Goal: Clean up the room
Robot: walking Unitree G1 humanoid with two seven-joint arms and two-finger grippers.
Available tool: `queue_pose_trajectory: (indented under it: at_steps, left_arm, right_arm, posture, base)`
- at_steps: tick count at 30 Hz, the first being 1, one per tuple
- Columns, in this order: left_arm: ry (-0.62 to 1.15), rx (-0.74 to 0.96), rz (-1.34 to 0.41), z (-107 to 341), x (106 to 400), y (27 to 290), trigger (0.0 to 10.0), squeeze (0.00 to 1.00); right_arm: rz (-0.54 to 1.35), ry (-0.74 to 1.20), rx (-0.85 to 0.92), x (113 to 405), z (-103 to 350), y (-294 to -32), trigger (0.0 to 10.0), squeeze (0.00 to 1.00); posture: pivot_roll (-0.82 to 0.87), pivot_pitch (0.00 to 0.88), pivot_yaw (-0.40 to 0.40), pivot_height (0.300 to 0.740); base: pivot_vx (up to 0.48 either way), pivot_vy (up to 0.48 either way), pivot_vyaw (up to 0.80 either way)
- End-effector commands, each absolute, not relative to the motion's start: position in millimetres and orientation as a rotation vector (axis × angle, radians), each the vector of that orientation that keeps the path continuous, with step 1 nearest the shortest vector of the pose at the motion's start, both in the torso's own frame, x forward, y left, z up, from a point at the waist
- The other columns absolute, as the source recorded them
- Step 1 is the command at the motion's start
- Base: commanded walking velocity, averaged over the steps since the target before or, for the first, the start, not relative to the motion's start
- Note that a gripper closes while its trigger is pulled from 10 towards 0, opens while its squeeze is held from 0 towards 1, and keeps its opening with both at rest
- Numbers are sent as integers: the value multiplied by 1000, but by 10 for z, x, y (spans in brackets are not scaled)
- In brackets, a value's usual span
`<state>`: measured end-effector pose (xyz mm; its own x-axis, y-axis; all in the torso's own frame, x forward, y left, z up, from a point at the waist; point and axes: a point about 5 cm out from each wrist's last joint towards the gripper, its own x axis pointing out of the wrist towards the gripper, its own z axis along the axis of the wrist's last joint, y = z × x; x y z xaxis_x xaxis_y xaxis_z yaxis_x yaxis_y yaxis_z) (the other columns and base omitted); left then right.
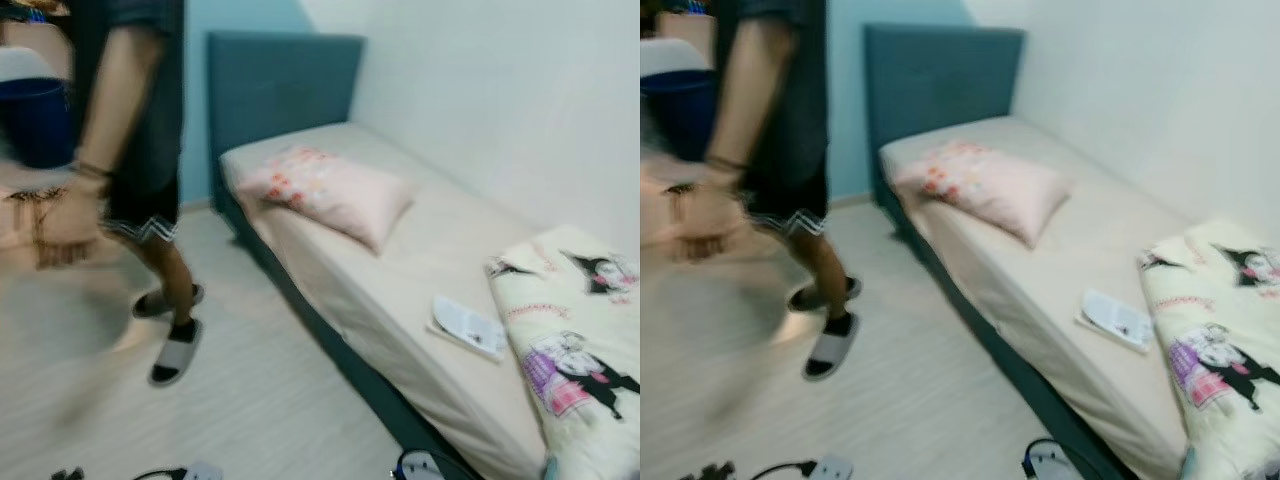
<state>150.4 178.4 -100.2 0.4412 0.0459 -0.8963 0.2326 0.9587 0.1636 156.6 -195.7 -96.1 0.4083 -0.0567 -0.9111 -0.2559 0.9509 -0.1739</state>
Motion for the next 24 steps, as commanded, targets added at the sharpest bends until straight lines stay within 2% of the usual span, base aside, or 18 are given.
queue_pose_trajectory:
  at_steps: [1,12,14,24]
  left_arm:
    - [1096,287,-136,-1000,1525,1708,10000,0]
    - [1078,322,-133,-998,1520,1719,10000,0]
    - [1085,325,-120,-1010,1452,1829,10000,0]
    - [1090,323,-106,-1021,1381,1922,10000,0]
  right_arm:
    - [98,1160,-316,1529,-950,-2110,10000,0]
    - [87,1168,-324,1460,-960,-2188,10000,0]
    - [91,1170,-323,1446,-972,-2154,10000,0]
    - [102,1163,-323,1477,-979,-2061,10000,0]
  posture:
    - [-19,0,-92,740]
    - [-18,0,-92,740]
    - [-17,0,-91,740]
    - [-14,0,-93,740]
  base:
    - [0,0,-775]
    - [0,0,-775]
    - [0,0,-775]
    - [0,0,-775]
